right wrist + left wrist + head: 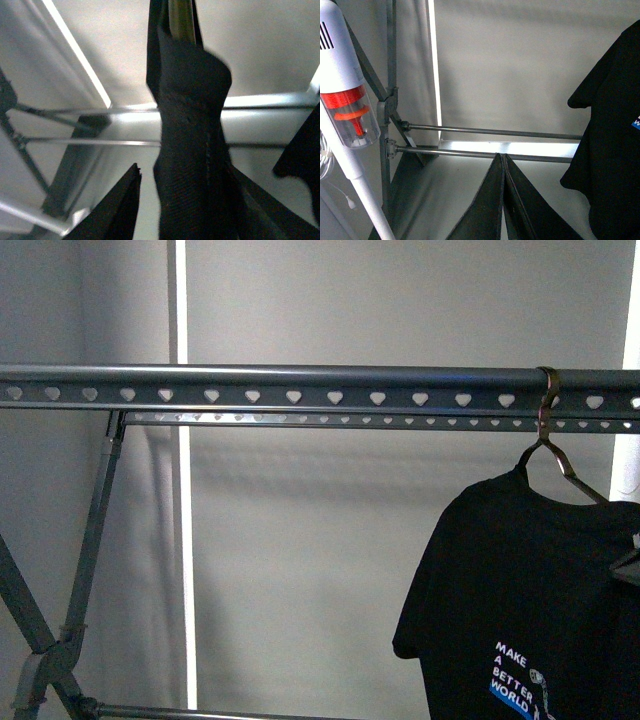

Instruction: Hang clothes on hanger

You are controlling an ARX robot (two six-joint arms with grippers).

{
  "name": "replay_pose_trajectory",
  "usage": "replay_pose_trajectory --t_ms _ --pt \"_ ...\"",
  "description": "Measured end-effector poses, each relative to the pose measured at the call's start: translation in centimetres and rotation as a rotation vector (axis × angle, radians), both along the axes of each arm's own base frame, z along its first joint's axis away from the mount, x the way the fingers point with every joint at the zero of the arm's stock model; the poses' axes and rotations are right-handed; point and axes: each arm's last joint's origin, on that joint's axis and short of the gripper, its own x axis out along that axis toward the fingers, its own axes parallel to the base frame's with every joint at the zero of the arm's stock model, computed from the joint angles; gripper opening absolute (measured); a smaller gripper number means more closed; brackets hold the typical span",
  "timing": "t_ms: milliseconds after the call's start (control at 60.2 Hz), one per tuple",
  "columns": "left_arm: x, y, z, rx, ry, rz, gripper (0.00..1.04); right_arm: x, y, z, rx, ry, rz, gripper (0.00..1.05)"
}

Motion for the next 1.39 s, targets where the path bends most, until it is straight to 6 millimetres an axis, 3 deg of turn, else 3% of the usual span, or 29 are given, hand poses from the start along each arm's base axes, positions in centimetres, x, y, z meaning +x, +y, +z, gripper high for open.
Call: replay_pose_trajectory --t_ms 149,232,249,299,399,465,548,714,764,1279,1395 --pt "-0.9 0.0 -0.6 0.000 0.003 0.000 0.04 -3.5 0.8 3.4 -0.129 -0.350 -0.063 0.74" --pt "-1.5 0.0 -1.0 0.000 0.000 0.000 0.04 -8.8 1.7 7.3 -0.192 -0.662 -0.105 0.95" --pt "-1.6 0.0 -1.0 0.000 0.000 0.000 0.04 -9.7 1.9 7.7 -0.189 -0.687 -0.119 0.97" --pt "-1.9 0.0 -1.3 0.000 0.002 0.000 0.04 -12.9 2.9 8.3 -0.172 -0.581 -0.174 0.86" --pt "-2.3 0.0 -1.4 0.000 0.000 0.000 0.04 -17.5 3.7 4.8 -0.171 -0.401 -0.147 0.70" --pt "-2.5 0.0 -1.5 0.000 -0.001 0.000 0.04 -21.0 3.8 0.6 -0.176 -0.303 -0.134 0.56" --pt "-2.8 0.0 -1.9 0.001 -0.016 0.000 0.04 -23.5 3.8 -3.3 -0.177 -0.313 -0.144 0.40" --pt "-3.3 0.0 -1.8 0.002 -0.026 0.000 0.04 -24.3 3.8 -8.8 -0.174 -0.356 -0.146 0.10" --pt "-3.4 0.0 -1.8 0.003 -0.025 0.000 0.04 -24.2 3.8 -9.1 -0.175 -0.349 -0.145 0.01" --pt "-4.9 0.0 -2.1 0.003 -0.005 0.000 0.04 -24.3 3.8 -9.0 -0.174 -0.359 -0.146 0.02" --pt "-5.6 0.0 -2.1 0.003 -0.016 0.000 0.04 -24.3 3.8 -9.0 -0.174 -0.359 -0.146 0.22"
